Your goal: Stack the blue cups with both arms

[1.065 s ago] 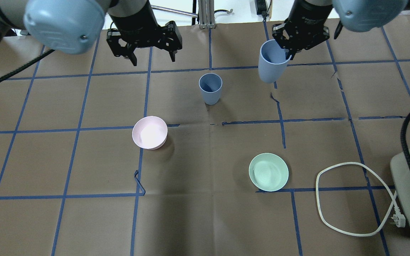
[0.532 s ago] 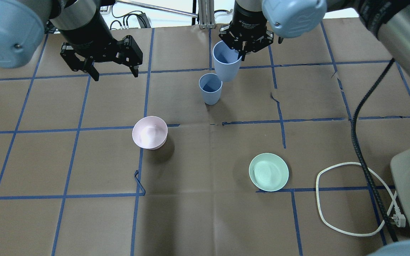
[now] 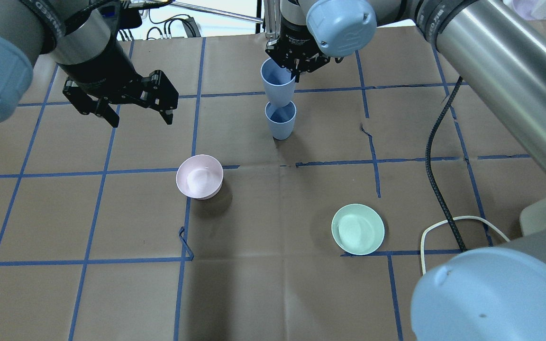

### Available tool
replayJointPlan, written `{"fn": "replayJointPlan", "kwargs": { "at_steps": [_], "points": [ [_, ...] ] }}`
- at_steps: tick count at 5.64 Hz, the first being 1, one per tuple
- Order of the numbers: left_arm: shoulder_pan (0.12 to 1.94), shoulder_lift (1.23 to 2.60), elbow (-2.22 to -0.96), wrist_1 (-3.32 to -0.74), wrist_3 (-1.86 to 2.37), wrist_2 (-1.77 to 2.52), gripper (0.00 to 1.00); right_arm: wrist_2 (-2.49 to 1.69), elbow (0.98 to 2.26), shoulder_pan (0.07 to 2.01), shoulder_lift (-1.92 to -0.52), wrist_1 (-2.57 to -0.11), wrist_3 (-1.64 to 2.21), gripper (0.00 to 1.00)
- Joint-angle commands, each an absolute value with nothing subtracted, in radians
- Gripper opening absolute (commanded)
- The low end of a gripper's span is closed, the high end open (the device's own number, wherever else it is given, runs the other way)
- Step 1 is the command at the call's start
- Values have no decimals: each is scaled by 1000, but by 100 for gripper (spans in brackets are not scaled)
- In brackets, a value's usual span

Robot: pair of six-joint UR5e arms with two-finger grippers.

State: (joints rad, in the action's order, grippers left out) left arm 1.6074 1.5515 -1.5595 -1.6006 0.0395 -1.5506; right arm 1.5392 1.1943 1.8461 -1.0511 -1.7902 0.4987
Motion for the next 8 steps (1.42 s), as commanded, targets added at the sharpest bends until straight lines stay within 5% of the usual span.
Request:
{"fn": "replayJointPlan", "kwargs": {
  "at_steps": [1,4,5,6,8],
  "points": [
    [1606,1551,-1545,-1641,52,-1551,99,1537,1215,1847,-1026,-1790,502,8],
    [1606,1552,-1546,-1641,51,-1551,99,1537,1229,1847,-994,-1793,489,9],
    [1606,1552,-1546,-1641,51,-1551,99,1536,1220,1845,-988,-1811,489,42],
    [1606,1552,-1546,-1641,51,-1551,99,1529,1216,1845,-991,-1875,483,99],
    [1606,1552,-1546,-1641,51,-1551,99,1503,1157,1825,-1043,-1764,479,100]
  ]
}}
